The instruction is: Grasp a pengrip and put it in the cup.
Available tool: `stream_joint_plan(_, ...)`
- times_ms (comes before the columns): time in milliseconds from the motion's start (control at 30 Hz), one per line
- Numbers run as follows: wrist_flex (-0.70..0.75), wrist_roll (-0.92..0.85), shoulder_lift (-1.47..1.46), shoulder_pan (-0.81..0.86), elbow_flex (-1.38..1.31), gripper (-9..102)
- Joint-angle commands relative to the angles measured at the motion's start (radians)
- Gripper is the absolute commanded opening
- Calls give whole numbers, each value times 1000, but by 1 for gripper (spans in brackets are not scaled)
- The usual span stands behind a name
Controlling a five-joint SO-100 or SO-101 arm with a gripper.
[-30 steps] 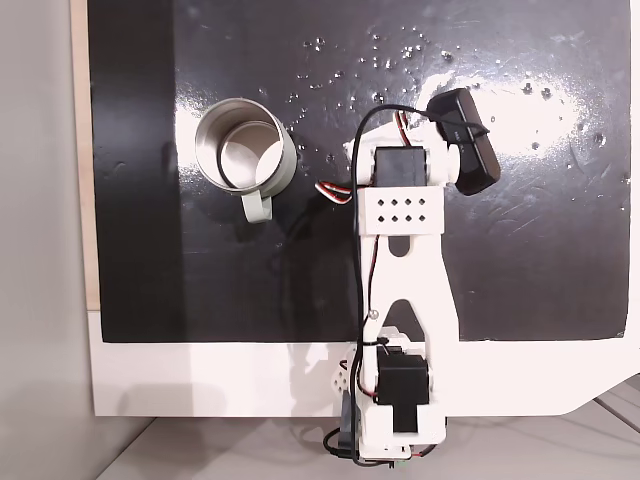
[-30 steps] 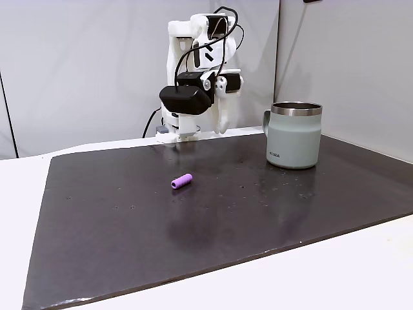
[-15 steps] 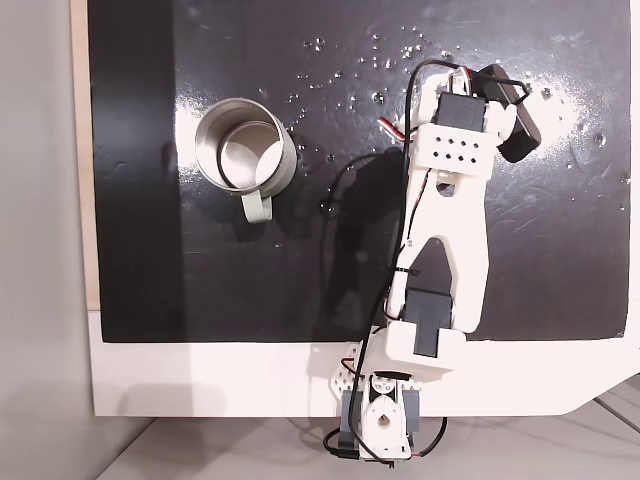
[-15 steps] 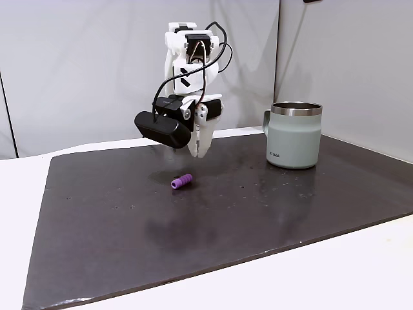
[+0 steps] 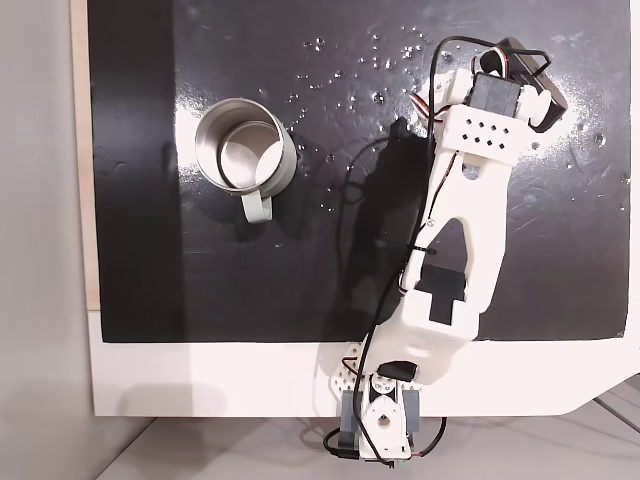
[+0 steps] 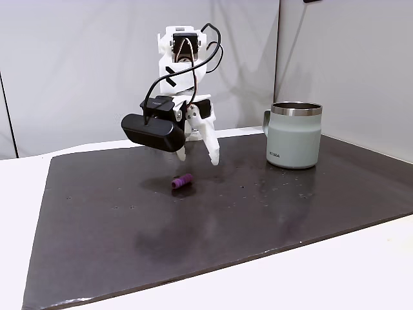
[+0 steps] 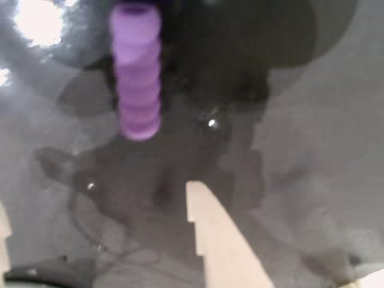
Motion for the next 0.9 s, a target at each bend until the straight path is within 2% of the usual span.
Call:
stream_joint_plan(0,8,-18,-28,20,-110,31)
stream_joint_plan(333,8,-35,-198,48,-268,27)
stream_joint_plan(433,5,-44,-229,51,-287,22)
stream_joint_plan(700,-54,-69,-242,75,-290,0)
stream_joint_plan(867,-40,-95,-244,95,-305,0)
